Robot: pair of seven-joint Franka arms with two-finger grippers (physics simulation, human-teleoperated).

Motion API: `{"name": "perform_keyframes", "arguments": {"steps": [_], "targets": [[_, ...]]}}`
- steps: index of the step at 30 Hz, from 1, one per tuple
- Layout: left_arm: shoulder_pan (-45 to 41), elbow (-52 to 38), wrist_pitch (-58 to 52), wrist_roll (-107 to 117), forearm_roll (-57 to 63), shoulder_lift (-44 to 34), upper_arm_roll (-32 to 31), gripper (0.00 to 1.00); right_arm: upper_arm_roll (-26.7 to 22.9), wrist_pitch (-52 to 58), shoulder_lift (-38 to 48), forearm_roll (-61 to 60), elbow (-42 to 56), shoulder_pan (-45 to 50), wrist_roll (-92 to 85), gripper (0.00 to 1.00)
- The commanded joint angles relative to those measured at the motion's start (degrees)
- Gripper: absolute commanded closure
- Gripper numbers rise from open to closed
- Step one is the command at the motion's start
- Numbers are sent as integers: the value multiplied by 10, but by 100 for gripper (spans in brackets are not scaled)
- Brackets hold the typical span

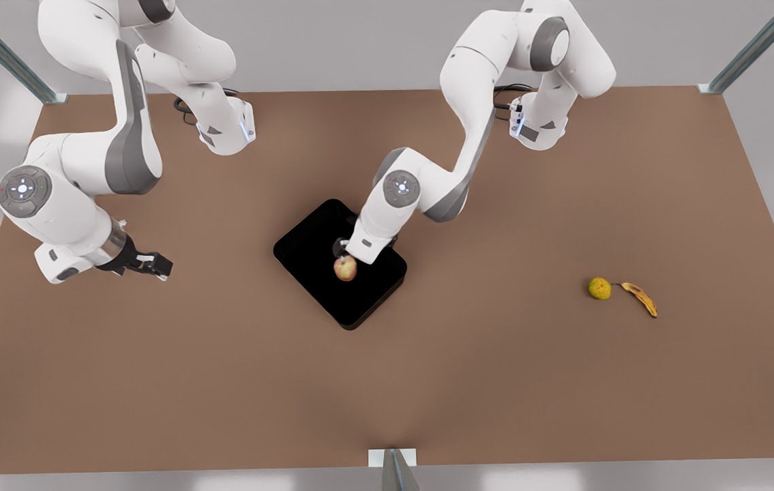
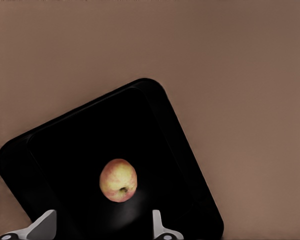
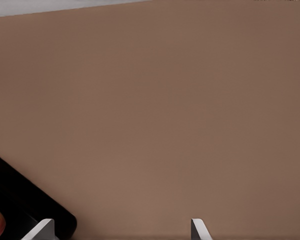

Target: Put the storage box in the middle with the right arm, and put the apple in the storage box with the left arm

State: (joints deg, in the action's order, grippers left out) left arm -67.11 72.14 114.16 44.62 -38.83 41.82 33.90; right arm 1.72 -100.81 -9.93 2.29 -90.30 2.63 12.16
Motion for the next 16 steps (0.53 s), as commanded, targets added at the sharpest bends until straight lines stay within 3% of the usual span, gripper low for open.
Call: {"name": "perform_keyframes", "arguments": {"steps": [1, 6, 8, 9, 12, 14, 16], "targets": [[12, 0, -16, -4, 42, -13, 0, 0, 0, 0, 0, 0, 0, -1, 0, 0], [211, 21, -247, -218, 176, -175, -16, 0, 0, -1, -2, 0, 0, 5, 1, 0], [374, 105, -254, -260, 317, -292, -164, 0, 0, -1, -2, 0, 0, 6, 1, 0], [451, 127, -260, -311, 323, -327, -195, 0, 0, -1, -2, 0, 0, 5, 1, 0], [588, 127, -293, -392, 343, -367, -217, 0, 0, -4, -2, 0, 0, -3, -18, 0], [617, 126, -292, -456, 362, -371, -218, 0, 0, -4, -1, 0, 1, -2, -32, 0], [641, 132, -303, -459, 382, -381, -262, 0, 0, -4, -1, 0, 3, -1, -32, 0]]}}
